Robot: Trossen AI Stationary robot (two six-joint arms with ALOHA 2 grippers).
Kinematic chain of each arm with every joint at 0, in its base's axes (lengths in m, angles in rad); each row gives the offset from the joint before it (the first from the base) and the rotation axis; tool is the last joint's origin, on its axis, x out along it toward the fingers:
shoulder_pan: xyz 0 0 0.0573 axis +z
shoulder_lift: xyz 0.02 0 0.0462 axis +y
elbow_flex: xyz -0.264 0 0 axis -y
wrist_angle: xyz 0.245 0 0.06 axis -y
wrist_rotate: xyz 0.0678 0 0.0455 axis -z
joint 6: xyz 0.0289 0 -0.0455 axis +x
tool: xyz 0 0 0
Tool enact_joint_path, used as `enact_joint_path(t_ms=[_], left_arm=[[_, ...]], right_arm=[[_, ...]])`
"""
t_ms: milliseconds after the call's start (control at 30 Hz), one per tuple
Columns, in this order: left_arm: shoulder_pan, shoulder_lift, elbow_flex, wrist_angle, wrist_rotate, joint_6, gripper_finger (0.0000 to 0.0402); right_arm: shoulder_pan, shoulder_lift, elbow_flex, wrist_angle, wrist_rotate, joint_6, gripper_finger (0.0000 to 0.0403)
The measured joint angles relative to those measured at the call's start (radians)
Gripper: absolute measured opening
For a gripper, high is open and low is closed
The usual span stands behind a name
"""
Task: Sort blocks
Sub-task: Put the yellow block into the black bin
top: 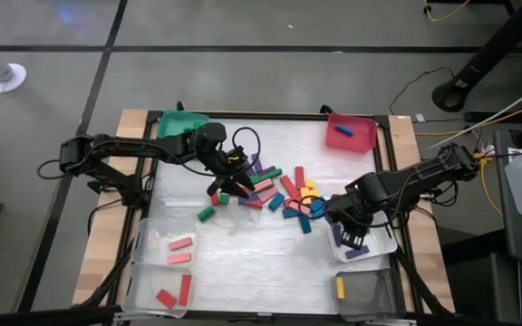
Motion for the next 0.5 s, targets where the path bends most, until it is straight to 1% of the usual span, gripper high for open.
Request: enact_joint_path(t_ms=[100,167,233,333,400,500], left_arm=[[0.000,0.000,0.000,0.000,0.000,0.000,0.0188],[0.000,0.000,0.000,0.000,0.000,0.000,0.0189],[0.000,0.000,0.000,0.001,0.000,0.000,0.0190],[0.000,0.000,0.000,0.001,-0.001,0.002,0.0190],[0.000,0.000,0.000,0.001,-0.001,0.020,0.0189],[0.000,0.000,0.000,0.001,-0.002,0.040,0.0189]], right_arm=[[-0.023,0.000,0.000,0.022,0.092,0.013,0.0123],[-0.052,0.000,0.000,0.043,0.185,0.039,0.0122],[-0.087,0.000,0.000,0.066,0.286,0.048,0.0122],[-0.158,0.000,0.000,0.109,0.391,0.042,0.0122],[-0.211,0.000,0.000,0.147,0.423,0.012,0.0122],[-0.284,0.009,0.000,0.197,0.412,-0.087,0.0122]])
